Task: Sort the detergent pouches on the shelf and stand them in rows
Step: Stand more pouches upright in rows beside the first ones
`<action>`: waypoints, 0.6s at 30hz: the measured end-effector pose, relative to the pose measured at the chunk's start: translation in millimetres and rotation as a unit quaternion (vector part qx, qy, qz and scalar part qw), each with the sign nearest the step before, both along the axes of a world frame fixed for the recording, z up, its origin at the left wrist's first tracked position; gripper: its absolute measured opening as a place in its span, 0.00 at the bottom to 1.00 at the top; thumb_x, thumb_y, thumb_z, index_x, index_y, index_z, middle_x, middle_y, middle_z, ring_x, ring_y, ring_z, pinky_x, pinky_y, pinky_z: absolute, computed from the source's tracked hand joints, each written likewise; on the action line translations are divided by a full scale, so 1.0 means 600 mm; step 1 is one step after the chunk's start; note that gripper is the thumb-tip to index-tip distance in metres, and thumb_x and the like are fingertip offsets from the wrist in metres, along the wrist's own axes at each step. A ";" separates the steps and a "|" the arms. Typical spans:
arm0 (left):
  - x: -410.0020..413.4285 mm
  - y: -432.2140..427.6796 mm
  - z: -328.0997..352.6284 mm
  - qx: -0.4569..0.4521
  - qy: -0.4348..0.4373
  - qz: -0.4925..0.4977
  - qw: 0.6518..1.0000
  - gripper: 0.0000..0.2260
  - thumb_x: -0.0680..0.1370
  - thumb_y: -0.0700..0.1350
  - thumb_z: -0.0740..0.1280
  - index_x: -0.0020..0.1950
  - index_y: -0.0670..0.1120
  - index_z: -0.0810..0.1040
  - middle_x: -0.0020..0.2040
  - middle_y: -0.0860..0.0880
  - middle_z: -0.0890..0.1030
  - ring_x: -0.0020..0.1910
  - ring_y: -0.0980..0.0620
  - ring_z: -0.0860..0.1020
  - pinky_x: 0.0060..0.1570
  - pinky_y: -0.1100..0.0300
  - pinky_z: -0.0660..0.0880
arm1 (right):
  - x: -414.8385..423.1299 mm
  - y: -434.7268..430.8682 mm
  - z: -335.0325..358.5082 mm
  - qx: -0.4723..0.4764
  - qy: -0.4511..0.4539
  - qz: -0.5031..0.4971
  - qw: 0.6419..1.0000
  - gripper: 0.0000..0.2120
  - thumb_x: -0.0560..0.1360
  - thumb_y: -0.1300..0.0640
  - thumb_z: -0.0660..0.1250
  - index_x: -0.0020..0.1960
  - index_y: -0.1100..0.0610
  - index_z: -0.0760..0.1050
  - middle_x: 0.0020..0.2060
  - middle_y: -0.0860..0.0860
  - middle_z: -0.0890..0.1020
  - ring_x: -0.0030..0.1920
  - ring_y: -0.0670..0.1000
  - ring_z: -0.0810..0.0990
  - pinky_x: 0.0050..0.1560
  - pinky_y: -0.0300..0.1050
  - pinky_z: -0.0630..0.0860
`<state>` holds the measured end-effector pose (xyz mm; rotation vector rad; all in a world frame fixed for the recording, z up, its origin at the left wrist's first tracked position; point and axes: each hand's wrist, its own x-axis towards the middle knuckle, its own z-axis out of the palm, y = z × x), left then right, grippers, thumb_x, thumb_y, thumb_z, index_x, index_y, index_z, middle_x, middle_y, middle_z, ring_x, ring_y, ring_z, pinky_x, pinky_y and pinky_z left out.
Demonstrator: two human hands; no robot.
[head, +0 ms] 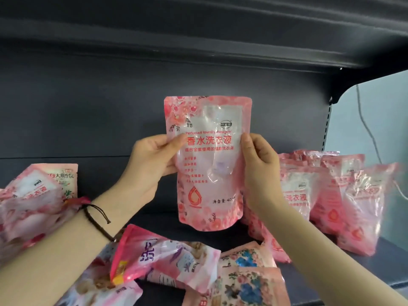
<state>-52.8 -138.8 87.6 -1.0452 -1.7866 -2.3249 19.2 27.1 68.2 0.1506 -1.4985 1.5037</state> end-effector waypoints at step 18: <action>0.259 0.299 -0.044 0.010 -0.008 0.024 1.000 0.19 0.78 0.49 0.67 0.53 0.30 0.77 0.50 0.22 0.73 0.45 0.32 0.77 0.51 0.38 0.76 | 0.246 0.286 -0.035 -0.070 -0.008 0.041 0.997 0.13 0.81 0.53 0.61 0.40 0.54 0.78 0.35 0.46 0.81 0.36 0.44 0.79 0.36 0.38 0.79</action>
